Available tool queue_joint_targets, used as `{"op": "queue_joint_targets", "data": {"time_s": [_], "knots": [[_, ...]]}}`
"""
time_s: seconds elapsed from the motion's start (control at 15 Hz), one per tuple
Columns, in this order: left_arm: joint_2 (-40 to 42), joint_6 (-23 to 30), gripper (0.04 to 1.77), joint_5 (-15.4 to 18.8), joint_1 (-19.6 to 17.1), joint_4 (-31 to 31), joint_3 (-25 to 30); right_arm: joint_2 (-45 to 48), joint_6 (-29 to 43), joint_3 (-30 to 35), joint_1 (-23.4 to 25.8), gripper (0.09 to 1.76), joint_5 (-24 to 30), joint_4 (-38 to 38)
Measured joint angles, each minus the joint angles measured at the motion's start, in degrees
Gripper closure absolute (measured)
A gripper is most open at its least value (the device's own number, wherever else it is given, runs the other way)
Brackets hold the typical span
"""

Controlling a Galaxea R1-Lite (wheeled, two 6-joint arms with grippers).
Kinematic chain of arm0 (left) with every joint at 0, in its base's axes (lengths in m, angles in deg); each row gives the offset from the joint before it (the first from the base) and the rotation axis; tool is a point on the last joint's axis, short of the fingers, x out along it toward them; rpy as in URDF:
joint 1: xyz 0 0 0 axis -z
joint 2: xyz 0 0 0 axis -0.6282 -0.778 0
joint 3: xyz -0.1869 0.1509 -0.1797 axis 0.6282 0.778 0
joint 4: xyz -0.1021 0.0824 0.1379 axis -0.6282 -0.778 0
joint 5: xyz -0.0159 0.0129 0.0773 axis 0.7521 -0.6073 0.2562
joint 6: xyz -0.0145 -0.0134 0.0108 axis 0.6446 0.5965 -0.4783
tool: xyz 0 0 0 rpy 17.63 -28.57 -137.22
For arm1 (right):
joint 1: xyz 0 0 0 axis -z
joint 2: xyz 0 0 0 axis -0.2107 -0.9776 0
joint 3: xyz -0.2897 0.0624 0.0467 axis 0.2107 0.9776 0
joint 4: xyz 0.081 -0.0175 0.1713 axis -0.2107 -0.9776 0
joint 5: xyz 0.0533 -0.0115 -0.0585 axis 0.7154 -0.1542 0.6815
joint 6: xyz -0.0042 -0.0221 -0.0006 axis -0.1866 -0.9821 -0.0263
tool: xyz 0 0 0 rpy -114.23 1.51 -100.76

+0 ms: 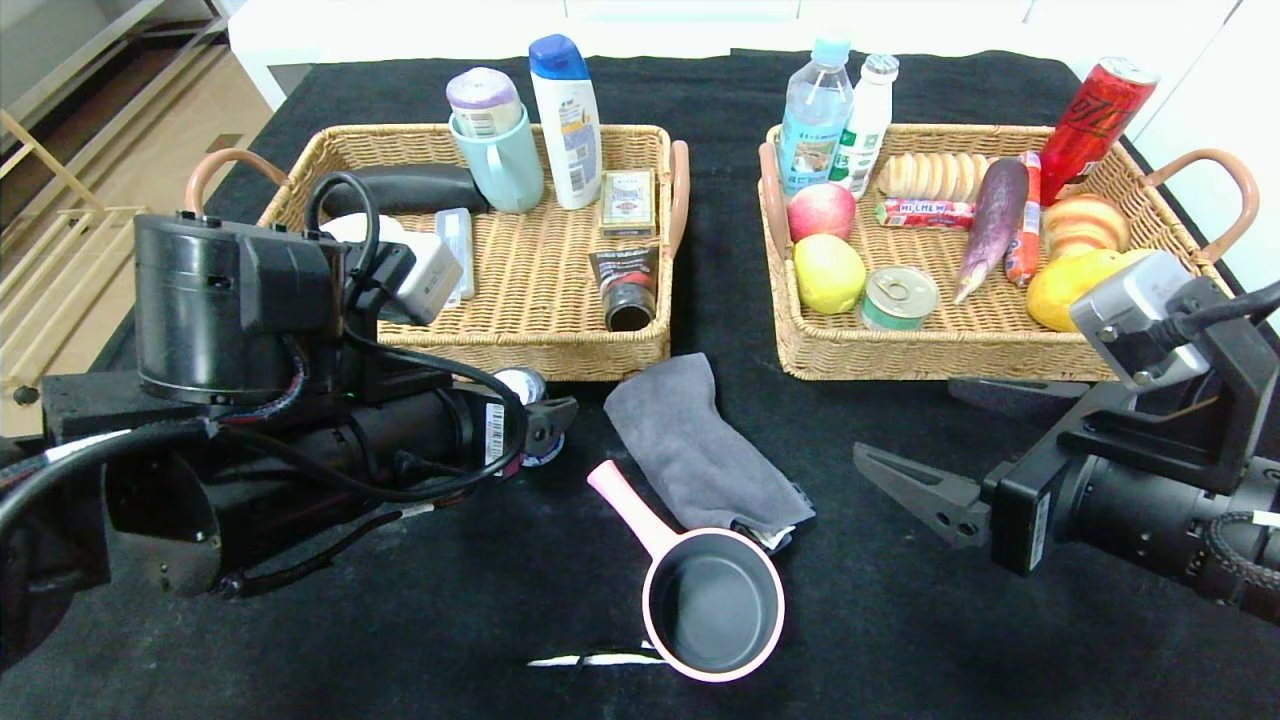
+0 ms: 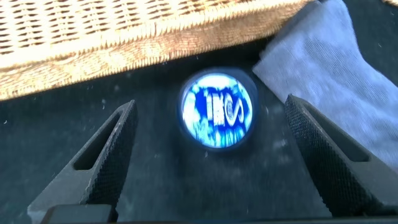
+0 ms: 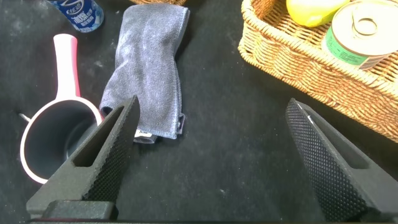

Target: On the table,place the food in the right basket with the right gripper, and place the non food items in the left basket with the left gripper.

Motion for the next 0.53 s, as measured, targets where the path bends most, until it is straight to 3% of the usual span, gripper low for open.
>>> {"op": "queue_joint_targets", "data": {"time_s": [0.53], "knots": [[-3.4,0.2,0.10,-0.5,-0.1,1.5,-0.4,0.0,0.0,0.0,0.1,0.14,0.0,0.0]]}}
